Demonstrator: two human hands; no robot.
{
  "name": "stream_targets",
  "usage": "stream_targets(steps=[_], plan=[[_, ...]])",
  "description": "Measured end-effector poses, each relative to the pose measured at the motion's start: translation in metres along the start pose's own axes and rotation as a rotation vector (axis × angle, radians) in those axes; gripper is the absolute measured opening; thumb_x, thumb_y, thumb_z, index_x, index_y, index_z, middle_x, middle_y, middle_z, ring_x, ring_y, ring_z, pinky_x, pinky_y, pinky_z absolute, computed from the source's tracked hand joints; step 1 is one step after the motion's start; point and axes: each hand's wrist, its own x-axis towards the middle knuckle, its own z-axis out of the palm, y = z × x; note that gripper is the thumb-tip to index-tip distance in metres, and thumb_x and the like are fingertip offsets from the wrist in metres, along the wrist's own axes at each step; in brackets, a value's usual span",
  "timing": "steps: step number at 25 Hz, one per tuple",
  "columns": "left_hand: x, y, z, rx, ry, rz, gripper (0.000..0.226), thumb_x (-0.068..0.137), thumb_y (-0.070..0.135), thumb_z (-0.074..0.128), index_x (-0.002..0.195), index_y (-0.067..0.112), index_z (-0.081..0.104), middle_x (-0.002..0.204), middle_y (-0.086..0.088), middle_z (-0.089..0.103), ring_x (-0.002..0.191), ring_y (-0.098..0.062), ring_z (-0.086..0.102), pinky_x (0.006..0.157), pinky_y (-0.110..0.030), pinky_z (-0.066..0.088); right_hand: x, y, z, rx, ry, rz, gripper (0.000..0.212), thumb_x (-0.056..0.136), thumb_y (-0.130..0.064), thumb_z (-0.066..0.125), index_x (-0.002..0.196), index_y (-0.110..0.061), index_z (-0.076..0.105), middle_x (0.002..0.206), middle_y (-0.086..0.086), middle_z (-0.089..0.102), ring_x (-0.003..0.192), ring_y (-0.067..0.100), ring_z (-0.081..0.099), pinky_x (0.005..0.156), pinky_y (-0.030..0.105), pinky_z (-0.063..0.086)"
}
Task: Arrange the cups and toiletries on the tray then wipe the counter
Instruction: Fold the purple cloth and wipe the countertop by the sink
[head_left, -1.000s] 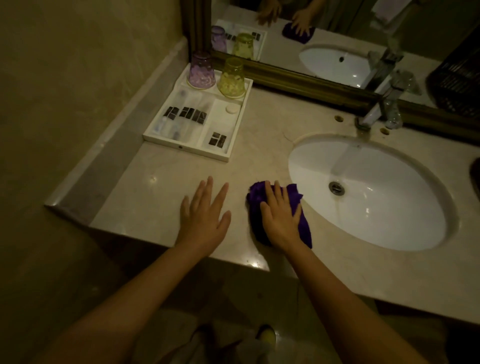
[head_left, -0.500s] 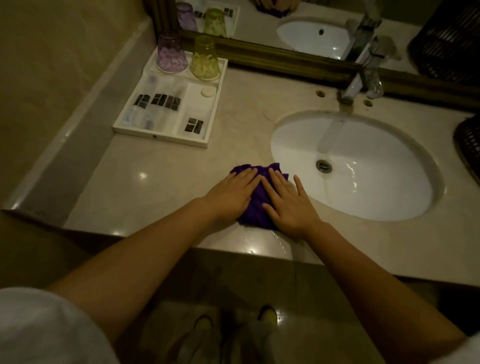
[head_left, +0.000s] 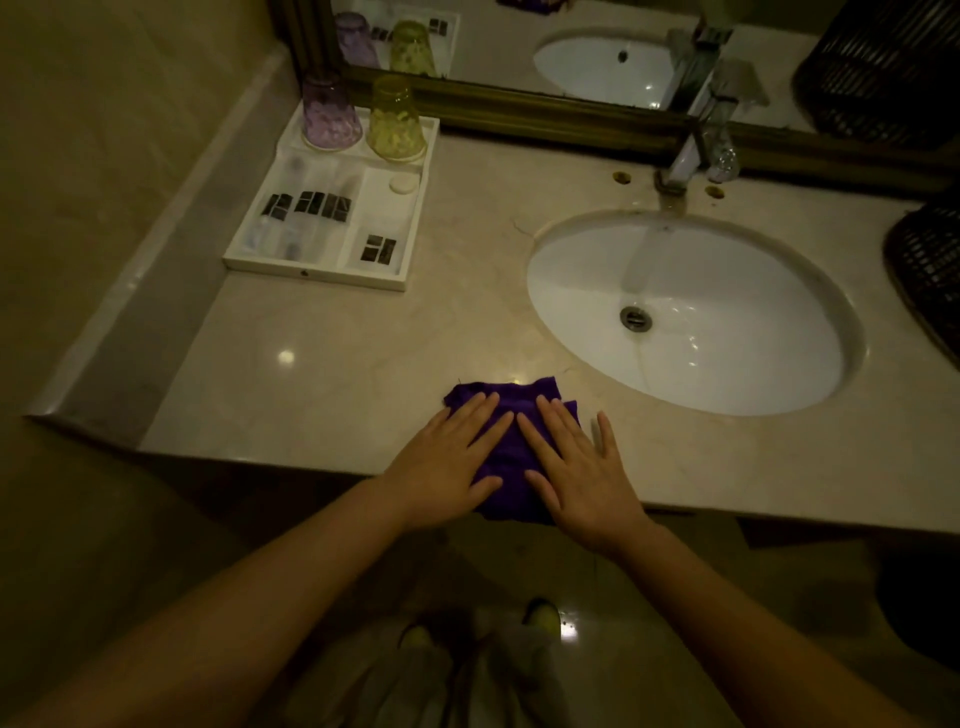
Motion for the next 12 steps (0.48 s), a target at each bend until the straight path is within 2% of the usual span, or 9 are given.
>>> stream_targets(steps=[3, 5, 7, 8, 9, 10, 12], plan=[[-0.009, 0.012, 0.011, 0.072, 0.042, -0.007, 0.071, 0.094, 0.039, 0.037, 0.145, 0.022, -0.009, 0.157, -0.007, -0.011, 0.143, -0.020, -0.012, 0.114, -0.035, -0.005, -0.020, -0.007, 0.004, -0.016, 0.082, 0.008, 0.059, 0.093, -0.044, 0.022, 0.145, -0.027, 0.000, 0.155, 0.003, 0.002, 0.143, 0.020, 0.001, 0.113, 0.050, -0.001], [-0.011, 0.019, 0.019, 0.107, 0.058, -0.031, 0.070, 0.094, 0.031, 0.040, 0.145, 0.021, -0.008, 0.157, -0.008, -0.008, 0.144, -0.022, -0.009, 0.114, -0.036, -0.003, -0.030, -0.010, 0.006, -0.026, 0.154, 0.000, 0.064, 0.089, -0.032, 0.048, 0.145, -0.021, 0.019, 0.153, 0.009, 0.022, 0.140, 0.025, 0.022, 0.111, 0.052, 0.014], [-0.014, 0.025, 0.021, 0.112, 0.066, -0.041, 0.073, 0.092, 0.021, 0.047, 0.146, 0.019, -0.002, 0.157, -0.012, -0.002, 0.144, -0.025, -0.003, 0.115, -0.038, 0.003, -0.038, -0.013, 0.009, -0.032, 0.214, -0.014, 0.076, 0.075, -0.019, 0.072, 0.141, -0.017, 0.034, 0.146, 0.012, 0.040, 0.134, 0.026, 0.038, 0.108, 0.050, 0.026], [-0.016, 0.026, 0.020, 0.123, 0.103, -0.023, 0.077, 0.087, 0.015, 0.056, 0.146, 0.018, 0.006, 0.156, -0.015, 0.008, 0.144, -0.028, 0.007, 0.115, -0.039, 0.013, -0.038, -0.013, 0.011, -0.029, 0.253, -0.026, 0.078, 0.068, -0.014, 0.077, 0.137, -0.016, 0.041, 0.141, 0.013, 0.047, 0.130, 0.026, 0.044, 0.106, 0.048, 0.031], [-0.022, 0.030, 0.018, 0.146, 0.142, 0.021, 0.082, 0.076, 0.010, 0.069, 0.144, 0.015, 0.023, 0.152, -0.018, 0.026, 0.140, -0.030, 0.025, 0.110, -0.039, 0.028, -0.043, -0.015, 0.014, -0.024, 0.304, -0.031, 0.077, 0.065, -0.010, 0.080, 0.134, -0.015, 0.047, 0.136, 0.013, 0.052, 0.125, 0.026, 0.050, 0.103, 0.045, 0.036], [-0.029, 0.036, 0.018, 0.175, 0.174, 0.068, 0.086, 0.060, 0.007, 0.080, 0.136, 0.013, 0.042, 0.141, -0.019, 0.045, 0.129, -0.030, 0.044, 0.099, -0.039, 0.043, -0.051, -0.017, 0.017, -0.020, 0.357, -0.031, 0.074, 0.062, -0.008, 0.082, 0.130, -0.014, 0.052, 0.132, 0.014, 0.056, 0.121, 0.026, 0.054, 0.101, 0.043, 0.041], [-0.038, 0.032, 0.020, 0.168, 0.262, 0.092, 0.085, 0.040, 0.003, 0.088, 0.120, 0.012, 0.061, 0.122, -0.015, 0.063, 0.110, -0.028, 0.061, 0.079, -0.037, 0.056, -0.053, -0.021, 0.023, -0.006, 0.421, -0.050, 0.068, 0.060, -0.006, 0.083, 0.123, -0.014, 0.058, 0.125, 0.014, 0.062, 0.115, 0.026, 0.059, 0.096, 0.040, 0.047]])
